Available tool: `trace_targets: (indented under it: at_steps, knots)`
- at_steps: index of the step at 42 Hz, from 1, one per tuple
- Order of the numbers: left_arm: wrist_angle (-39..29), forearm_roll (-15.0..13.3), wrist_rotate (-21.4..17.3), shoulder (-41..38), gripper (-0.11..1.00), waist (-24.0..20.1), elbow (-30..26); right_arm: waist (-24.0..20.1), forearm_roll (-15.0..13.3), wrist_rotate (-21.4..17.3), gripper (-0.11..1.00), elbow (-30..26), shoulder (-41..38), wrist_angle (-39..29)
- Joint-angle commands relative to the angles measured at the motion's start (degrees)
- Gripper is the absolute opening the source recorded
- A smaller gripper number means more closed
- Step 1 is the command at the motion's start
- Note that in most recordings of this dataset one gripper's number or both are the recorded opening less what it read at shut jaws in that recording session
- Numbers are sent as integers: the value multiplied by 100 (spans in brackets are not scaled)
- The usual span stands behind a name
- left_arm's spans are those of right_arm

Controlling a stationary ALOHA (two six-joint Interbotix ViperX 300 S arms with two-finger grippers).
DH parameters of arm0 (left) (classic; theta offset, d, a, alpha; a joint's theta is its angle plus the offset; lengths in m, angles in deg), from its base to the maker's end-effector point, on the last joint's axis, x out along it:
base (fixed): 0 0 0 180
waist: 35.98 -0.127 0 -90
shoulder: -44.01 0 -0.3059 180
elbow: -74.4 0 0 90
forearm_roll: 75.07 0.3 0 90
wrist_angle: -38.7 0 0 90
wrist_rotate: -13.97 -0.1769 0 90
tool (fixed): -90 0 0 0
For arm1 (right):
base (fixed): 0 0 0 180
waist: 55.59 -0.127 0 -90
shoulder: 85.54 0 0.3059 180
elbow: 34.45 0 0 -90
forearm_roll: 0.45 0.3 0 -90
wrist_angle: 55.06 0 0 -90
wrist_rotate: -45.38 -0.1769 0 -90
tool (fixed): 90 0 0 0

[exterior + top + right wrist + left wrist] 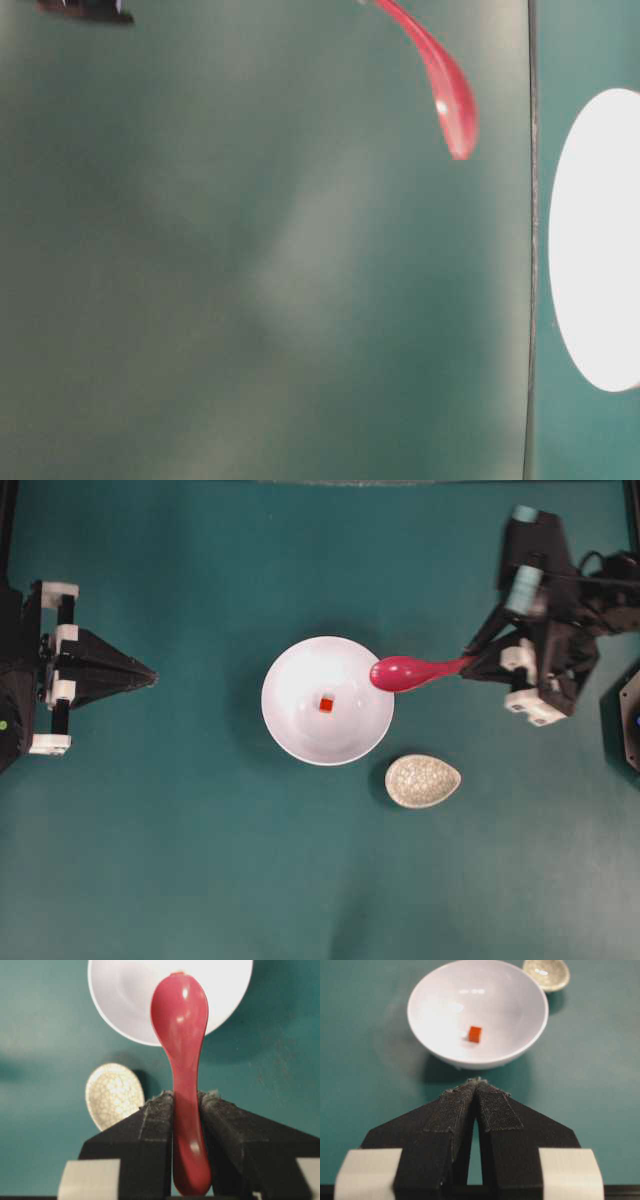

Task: Grip the spoon and scoop the red block from the bowl with right arm.
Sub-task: 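Lower the spoon bowl into the white bowl beside the red cube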

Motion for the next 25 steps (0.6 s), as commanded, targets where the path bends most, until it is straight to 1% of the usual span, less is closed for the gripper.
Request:
trace_targets:
  at_steps: [1, 5, 13, 21, 25]
  knots:
    - [53, 18, 9, -9, 0, -18, -53, 0, -26, 0, 24, -466, -360, -334]
    - [44, 18, 9, -9, 0, -18, -53, 0, -35, 26, 24, -712, -712, -536]
    - [0, 18, 70, -9, 0, -18, -44, 0, -176, 26, 24, -1187, -1301, -686]
    - [-44, 18, 97, -9, 0, -18, -44, 0, -202, 35, 24, -1301, -1679, -721]
    - [-229, 18, 114, -9, 0, -18, -44, 0, -202, 26, 24, -1310, -1802, -721]
